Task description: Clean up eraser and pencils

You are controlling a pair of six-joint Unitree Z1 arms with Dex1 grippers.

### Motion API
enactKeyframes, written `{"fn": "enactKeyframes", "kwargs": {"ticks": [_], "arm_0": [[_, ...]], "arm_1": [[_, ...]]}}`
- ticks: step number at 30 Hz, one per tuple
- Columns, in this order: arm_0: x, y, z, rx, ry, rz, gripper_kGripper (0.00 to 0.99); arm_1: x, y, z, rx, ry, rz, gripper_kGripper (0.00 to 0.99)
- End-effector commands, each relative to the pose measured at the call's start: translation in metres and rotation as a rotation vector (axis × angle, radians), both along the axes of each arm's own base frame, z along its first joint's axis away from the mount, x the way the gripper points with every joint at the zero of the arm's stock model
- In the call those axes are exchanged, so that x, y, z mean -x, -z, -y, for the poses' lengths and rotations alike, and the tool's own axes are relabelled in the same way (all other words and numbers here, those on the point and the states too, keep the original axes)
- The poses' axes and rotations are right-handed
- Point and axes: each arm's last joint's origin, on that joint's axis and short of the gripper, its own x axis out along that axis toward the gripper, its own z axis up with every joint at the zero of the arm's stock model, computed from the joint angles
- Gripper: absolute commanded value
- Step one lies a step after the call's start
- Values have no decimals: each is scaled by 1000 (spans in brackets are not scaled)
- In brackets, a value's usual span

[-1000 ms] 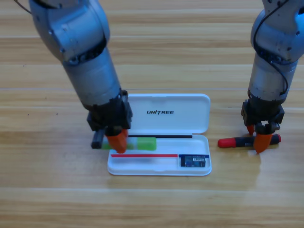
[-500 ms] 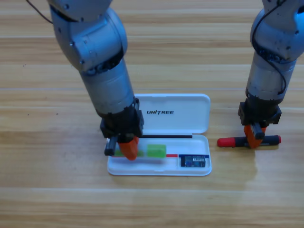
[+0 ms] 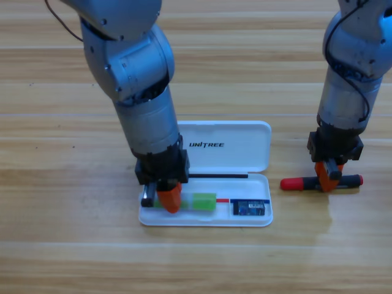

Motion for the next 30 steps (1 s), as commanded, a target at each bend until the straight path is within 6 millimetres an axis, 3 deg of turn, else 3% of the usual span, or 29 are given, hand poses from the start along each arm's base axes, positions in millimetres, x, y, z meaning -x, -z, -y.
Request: {"fn": "enactKeyframes", "kwargs": {"ticks": [1,12,13,15,16,17,24,30], "arm_0": [[5,21,17,-20,22,-33,0],[7,18,19,-30,18,-31,0],[7,17,19,-33,18,-29,126],[8,17,17,-39,16,-29,663],[8,17,17,-43,15,-30,885],[8,16,17,-44,15,-29,971],[11,5,13,-39,13,-19,990],[26,-35,-10,-11,27,22,990]], "arm_1": [[14,-24,6,-2,-10,4,0],[22,-34,7,1,-12,8,0],[22,-34,7,0,-12,10,0],[23,-35,7,1,-10,8,0],[23,-36,7,1,-12,8,0],[24,-37,7,0,-13,10,0],[33,-48,5,-5,-21,9,0],[54,-69,-13,-19,-57,-7,0]]}}
